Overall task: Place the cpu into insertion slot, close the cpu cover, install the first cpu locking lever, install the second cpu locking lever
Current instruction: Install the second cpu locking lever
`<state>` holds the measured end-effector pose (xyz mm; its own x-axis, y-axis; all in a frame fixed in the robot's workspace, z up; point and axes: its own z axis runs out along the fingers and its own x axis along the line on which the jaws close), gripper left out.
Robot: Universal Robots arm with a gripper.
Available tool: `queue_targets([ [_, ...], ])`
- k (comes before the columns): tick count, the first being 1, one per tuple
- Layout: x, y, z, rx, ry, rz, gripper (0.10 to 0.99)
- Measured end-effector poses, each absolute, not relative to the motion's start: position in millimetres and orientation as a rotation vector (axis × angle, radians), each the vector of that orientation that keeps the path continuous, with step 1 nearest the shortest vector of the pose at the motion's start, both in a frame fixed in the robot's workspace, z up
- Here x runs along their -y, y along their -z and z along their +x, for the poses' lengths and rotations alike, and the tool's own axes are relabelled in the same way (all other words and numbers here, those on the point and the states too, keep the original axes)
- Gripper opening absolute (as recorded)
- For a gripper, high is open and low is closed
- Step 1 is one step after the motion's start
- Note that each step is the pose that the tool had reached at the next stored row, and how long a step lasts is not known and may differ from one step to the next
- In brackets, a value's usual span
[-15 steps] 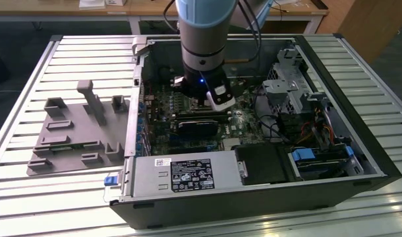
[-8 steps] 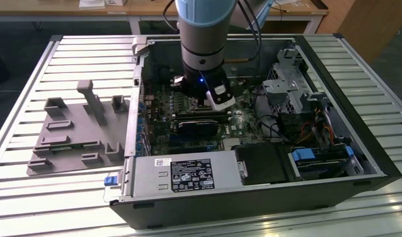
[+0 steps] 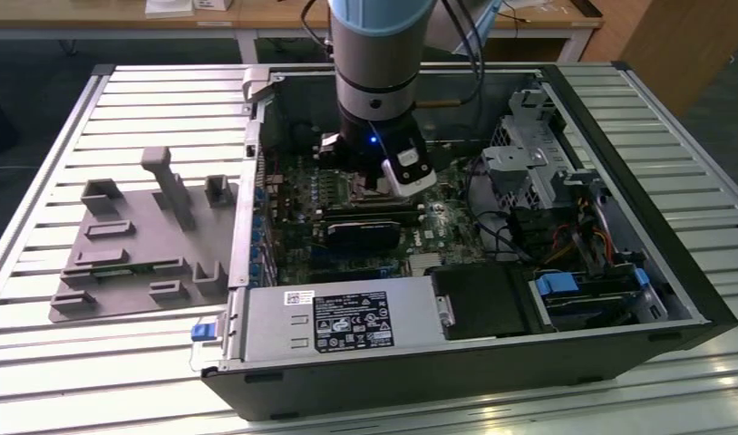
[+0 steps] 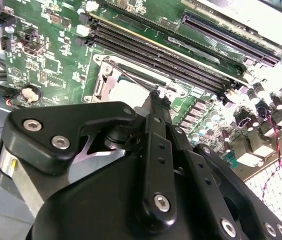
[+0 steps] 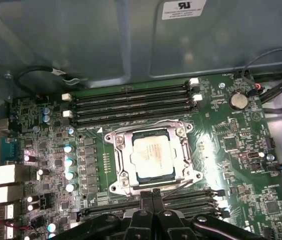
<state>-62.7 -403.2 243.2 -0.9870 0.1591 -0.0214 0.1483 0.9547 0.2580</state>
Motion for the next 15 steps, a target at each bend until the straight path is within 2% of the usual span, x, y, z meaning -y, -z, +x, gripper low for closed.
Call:
queue_targets([
  [15, 403.2, -240.0, -65.6, -3.073, -0.364, 0.247, 0.102],
])
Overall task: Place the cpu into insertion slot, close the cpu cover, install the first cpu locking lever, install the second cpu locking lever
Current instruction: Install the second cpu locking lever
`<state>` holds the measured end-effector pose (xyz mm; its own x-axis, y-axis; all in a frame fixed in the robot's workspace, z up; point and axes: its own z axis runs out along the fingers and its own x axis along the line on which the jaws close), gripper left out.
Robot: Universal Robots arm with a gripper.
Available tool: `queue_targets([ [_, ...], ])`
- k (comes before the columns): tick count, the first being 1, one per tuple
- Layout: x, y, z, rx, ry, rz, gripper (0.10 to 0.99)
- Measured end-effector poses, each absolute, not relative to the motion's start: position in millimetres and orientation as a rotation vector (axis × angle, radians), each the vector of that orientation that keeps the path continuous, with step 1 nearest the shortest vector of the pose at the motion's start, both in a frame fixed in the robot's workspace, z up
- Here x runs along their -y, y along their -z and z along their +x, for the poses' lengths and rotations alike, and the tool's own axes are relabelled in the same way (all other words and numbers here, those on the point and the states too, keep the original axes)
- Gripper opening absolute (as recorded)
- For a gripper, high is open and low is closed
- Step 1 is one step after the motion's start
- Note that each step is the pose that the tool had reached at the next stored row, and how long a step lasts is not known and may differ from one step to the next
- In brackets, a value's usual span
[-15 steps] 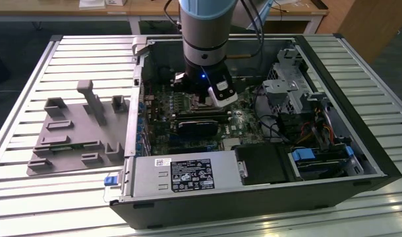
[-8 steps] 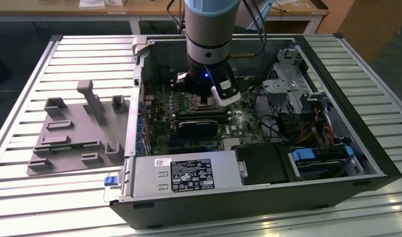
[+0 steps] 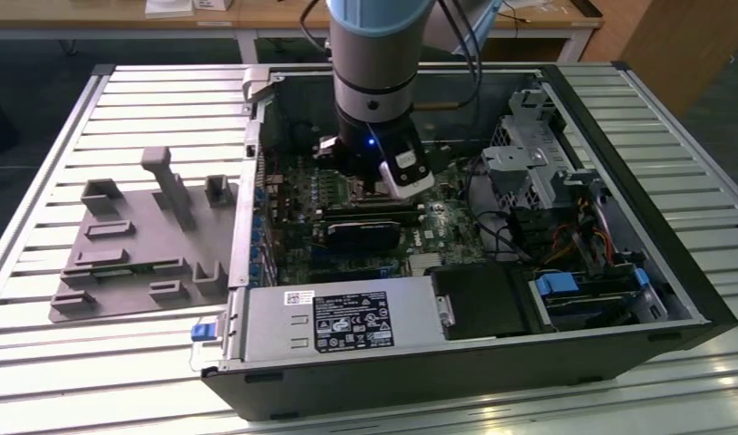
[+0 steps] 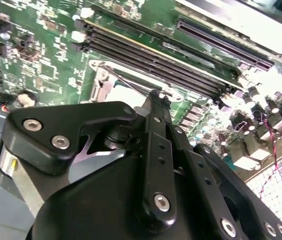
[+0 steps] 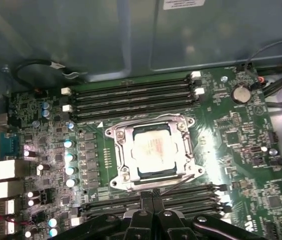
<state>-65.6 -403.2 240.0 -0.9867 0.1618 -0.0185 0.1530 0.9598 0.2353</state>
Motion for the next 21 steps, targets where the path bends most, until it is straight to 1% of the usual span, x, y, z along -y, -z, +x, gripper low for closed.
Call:
queue_targets([
  [16, 405, -220, -79, -3.073, -0.364, 0.247, 0.102],
  [21, 406, -216, -83, -3.063, -0.380, 0.245, 0.102],
])
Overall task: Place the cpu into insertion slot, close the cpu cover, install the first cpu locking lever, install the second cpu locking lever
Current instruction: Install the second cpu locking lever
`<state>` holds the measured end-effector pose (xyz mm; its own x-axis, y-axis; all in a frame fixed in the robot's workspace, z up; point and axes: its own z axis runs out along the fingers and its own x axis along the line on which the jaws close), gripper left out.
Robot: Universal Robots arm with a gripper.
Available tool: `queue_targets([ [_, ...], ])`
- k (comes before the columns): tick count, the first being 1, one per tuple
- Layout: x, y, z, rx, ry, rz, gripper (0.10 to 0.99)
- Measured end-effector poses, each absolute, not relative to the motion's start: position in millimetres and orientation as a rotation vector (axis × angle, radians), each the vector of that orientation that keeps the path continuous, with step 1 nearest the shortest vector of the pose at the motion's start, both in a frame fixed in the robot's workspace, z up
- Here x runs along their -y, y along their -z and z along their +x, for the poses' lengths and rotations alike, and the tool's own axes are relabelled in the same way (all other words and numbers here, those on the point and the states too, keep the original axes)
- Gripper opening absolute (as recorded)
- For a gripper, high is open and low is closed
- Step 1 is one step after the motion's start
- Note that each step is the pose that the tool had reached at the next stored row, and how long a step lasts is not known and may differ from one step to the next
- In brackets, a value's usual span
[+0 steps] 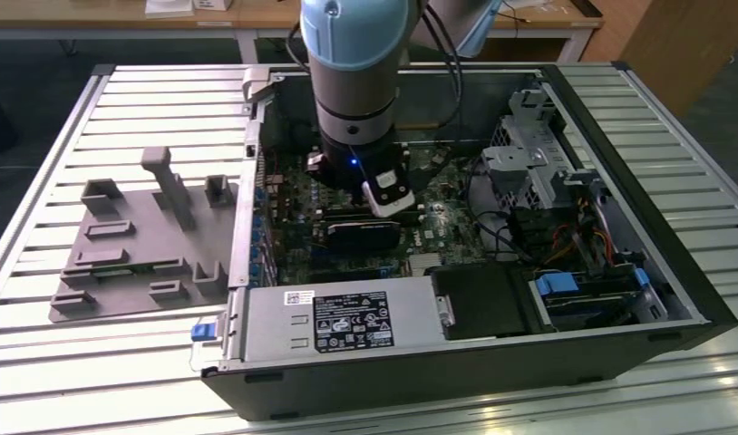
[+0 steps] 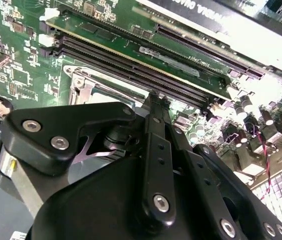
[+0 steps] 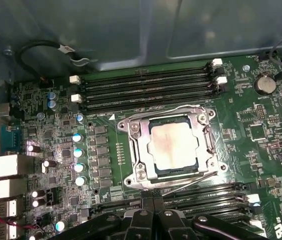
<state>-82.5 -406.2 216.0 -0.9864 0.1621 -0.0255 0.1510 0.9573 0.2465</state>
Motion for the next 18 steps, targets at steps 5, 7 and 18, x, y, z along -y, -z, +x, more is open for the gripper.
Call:
queue_targets([
  [5, 407, -212, -87, -3.051, -0.393, 0.242, 0.102],
  [7, 407, -210, -89, -3.045, -0.400, 0.241, 0.102],
  [18, 407, -203, -91, -3.040, -0.441, 0.242, 0.102],
])
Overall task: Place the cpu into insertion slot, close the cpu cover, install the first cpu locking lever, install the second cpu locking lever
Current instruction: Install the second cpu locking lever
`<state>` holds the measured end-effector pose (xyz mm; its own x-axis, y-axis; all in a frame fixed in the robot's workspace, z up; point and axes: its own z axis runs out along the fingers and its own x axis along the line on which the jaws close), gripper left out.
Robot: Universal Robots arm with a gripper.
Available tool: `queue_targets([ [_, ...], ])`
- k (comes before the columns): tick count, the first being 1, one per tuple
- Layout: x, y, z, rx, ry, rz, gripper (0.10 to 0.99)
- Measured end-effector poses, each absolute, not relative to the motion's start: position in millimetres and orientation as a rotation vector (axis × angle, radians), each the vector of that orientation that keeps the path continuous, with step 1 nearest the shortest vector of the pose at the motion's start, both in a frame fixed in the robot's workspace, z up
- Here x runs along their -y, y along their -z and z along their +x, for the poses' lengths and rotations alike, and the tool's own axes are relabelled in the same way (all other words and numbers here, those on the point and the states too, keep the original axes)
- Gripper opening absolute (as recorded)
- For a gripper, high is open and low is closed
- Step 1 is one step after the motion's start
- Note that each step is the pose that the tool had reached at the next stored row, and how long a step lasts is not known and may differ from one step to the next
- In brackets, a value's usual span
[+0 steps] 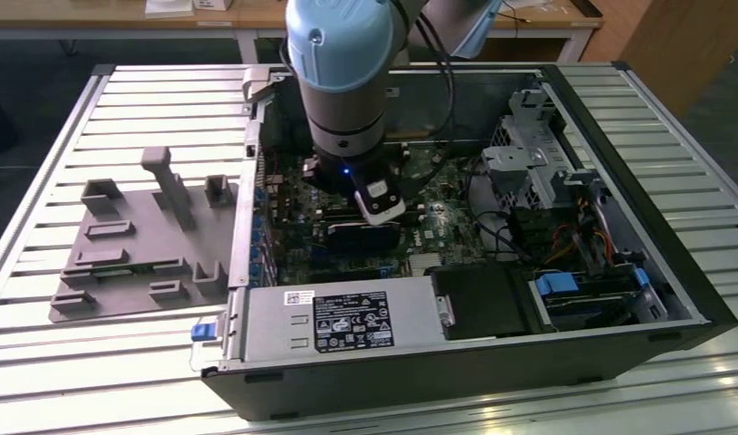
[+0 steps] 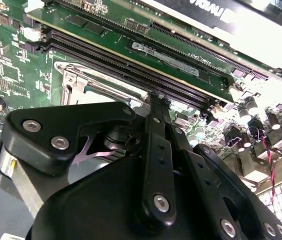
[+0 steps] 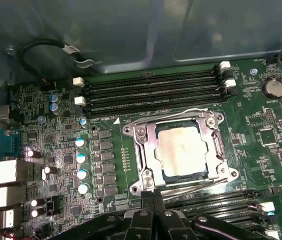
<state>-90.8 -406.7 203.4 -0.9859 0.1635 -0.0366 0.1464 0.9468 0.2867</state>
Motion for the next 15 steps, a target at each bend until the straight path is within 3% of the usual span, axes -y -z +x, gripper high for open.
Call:
queue_targets([
  [15, 406.8, -195.0, -95.4, -3.035, -0.491, 0.244, 0.102],
])
